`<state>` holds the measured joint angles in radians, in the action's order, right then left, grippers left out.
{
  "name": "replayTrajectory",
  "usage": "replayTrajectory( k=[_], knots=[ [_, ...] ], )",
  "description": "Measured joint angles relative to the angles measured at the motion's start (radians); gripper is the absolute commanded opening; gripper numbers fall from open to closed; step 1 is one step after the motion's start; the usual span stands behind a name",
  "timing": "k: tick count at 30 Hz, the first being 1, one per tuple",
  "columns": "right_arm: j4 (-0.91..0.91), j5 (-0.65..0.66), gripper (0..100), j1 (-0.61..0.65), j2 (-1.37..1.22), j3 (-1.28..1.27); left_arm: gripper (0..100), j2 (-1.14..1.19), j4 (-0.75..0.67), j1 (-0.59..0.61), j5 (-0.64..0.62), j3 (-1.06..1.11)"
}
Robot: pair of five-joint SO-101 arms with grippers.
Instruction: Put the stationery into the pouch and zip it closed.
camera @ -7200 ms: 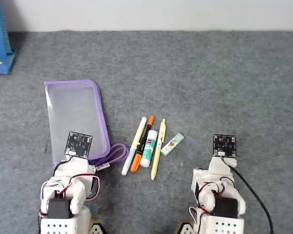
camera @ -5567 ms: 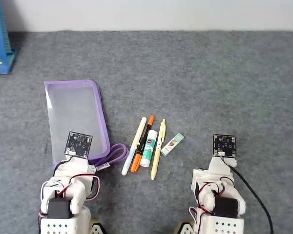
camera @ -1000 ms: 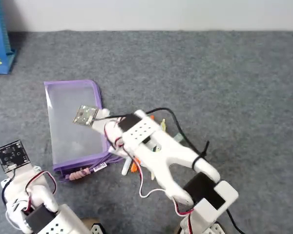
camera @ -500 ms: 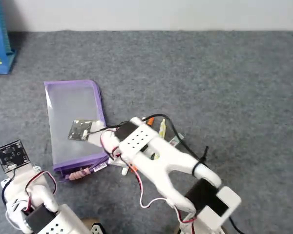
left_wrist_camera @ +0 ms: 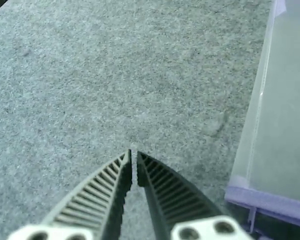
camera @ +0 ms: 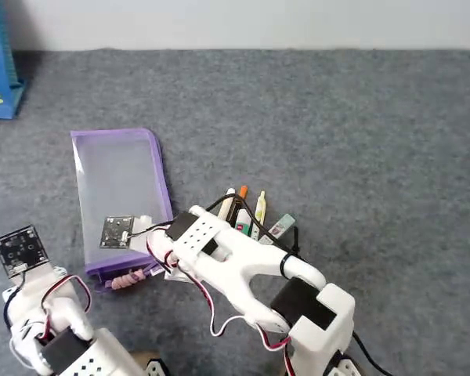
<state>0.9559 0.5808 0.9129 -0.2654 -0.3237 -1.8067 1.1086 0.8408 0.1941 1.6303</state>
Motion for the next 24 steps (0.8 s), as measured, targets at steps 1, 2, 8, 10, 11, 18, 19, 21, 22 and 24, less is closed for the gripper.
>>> replayTrajectory(
  k=[1,2,8,10,11,18,19,21,22,24],
  knots=[
    [0.011,0.0,13.1,0.0,-0.006,0.005,2,0.0,0.0,0.0,0.0,0.0],
    [0.021,0.0,10.4,0.0,-0.014,0.015,2,0.0,0.0,0.0,0.0,0.0],
    [0.043,0.0,0.5,-0.008,-0.046,0.068,2,0.0,0.0,0.0,0.0,0.0],
    [0.057,0.0,0.9,-0.014,-0.048,0.069,2,0.0,0.0,0.0,0.0,0.0],
    [0.063,0.0,0.8,-0.017,-0.048,0.069,2,0.0,0.0,0.0,0.0,0.0],
    [0.137,0.0,0.9,-0.055,0.04,0.071,2,0.0,0.0,0.0,0.0,0.0],
    [0.152,0.0,0.9,-0.069,0.072,0.071,2,0.0,0.0,0.0,0.0,0.0],
    [0.189,0.0,0.9,-0.106,0.137,0.071,2,0.0,0.0,0.0,0.0,0.0],
    [0.207,0.0,0.9,-0.127,0.169,0.071,2,0.0,0.0,0.0,0.0,0.0],
    [0.236,0.002,0.9,-0.183,0.233,0.071,2,0.0,0.0,0.0,0.0,0.0]
  ],
)
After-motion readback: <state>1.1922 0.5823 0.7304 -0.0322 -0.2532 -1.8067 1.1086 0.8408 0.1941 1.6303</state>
